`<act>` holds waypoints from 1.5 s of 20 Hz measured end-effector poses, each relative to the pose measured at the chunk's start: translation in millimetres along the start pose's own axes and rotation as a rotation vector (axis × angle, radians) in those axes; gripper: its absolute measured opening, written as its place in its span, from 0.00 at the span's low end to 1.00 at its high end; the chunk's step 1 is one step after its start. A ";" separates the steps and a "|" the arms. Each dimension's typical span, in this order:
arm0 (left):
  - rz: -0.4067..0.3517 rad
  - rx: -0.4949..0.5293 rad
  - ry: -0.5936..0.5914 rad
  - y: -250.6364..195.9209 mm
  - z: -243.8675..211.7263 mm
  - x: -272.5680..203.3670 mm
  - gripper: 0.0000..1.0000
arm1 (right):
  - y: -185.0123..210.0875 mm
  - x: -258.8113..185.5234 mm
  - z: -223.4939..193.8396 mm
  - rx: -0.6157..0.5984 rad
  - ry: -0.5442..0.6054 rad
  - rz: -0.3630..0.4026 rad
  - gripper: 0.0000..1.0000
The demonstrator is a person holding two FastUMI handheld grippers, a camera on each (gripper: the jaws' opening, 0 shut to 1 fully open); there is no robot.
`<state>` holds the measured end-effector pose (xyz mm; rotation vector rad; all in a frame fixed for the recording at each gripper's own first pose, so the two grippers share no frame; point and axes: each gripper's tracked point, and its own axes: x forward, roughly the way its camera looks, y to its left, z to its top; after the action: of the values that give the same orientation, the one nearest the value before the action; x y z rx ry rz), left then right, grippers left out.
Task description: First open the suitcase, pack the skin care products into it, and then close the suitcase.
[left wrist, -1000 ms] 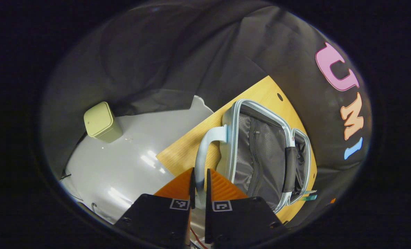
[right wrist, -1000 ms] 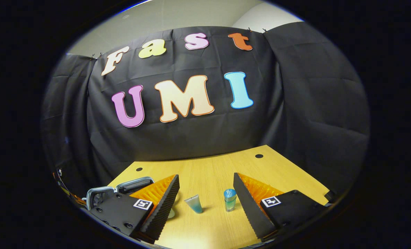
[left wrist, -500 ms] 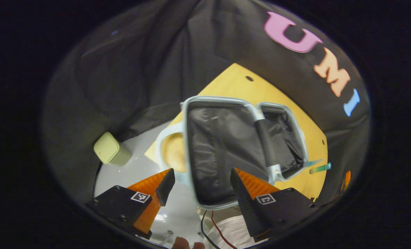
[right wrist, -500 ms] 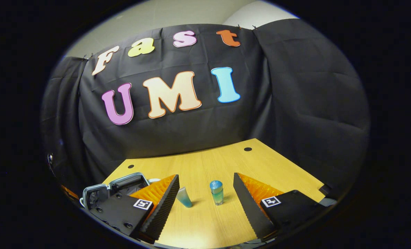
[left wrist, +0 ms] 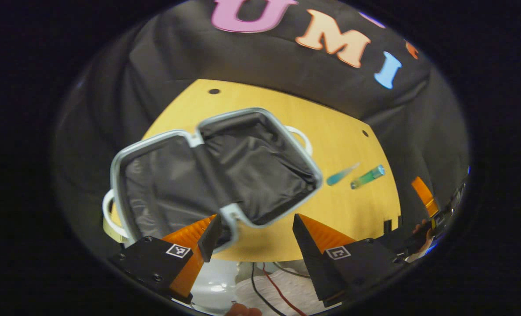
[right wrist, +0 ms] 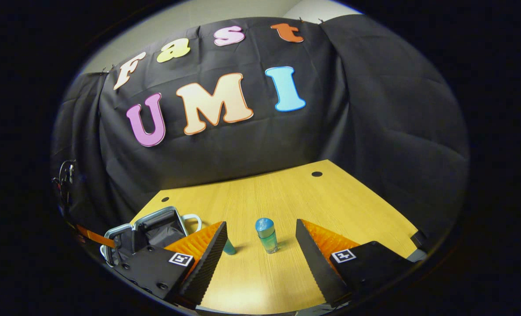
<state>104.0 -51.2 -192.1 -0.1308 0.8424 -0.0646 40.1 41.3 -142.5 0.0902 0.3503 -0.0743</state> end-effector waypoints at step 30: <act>0.185 -0.007 -0.079 -170.5 9.4 244.2 0.94 | -35.5 122.5 -107.0 -0.186 0.449 0.414 0.94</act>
<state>272.4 -245.8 -342.5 -0.0606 0.7729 0.1165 115.4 9.9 -287.7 -0.0081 0.7777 0.3938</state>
